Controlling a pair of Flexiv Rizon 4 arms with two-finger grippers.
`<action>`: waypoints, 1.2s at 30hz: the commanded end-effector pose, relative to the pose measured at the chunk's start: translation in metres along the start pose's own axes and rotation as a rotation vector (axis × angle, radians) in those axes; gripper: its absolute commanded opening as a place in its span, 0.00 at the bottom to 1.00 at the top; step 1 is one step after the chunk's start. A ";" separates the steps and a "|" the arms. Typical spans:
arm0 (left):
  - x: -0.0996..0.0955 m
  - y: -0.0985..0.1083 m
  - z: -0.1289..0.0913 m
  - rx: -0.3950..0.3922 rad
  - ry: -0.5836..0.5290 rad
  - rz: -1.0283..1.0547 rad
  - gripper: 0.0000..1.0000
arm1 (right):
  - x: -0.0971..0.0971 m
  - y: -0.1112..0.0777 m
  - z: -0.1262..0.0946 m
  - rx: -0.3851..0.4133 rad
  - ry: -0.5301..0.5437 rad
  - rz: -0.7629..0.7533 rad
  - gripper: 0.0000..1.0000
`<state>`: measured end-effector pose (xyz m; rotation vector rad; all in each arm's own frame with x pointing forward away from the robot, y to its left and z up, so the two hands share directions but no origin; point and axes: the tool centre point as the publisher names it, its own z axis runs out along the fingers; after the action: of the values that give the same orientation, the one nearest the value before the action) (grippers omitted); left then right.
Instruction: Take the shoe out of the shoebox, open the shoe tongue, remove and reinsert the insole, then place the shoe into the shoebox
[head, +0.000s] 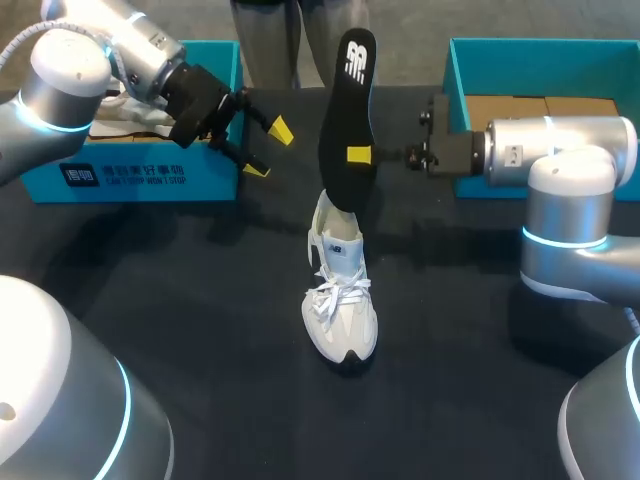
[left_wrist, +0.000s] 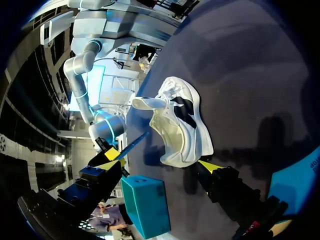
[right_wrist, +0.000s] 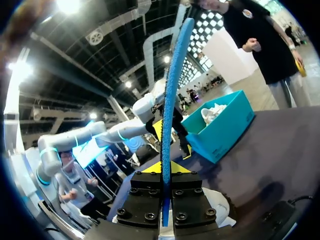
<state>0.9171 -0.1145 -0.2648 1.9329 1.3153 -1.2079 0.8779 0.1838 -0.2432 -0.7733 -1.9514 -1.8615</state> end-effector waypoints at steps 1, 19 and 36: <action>0.001 0.002 0.000 0.003 -0.001 0.002 1.00 | -0.011 -0.005 0.008 0.018 -0.007 -0.052 0.00; 0.001 0.002 0.000 0.003 -0.001 0.002 1.00 | -0.030 -0.030 0.003 0.039 -0.002 -0.088 0.00; 0.001 0.002 0.000 0.003 -0.001 0.002 1.00 | -0.033 -0.036 0.004 0.046 -0.003 -0.071 0.00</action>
<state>0.9172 -0.1146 -0.2648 1.9331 1.3150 -1.2082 0.8829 0.1805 -0.2932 -0.6992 -2.0358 -1.8560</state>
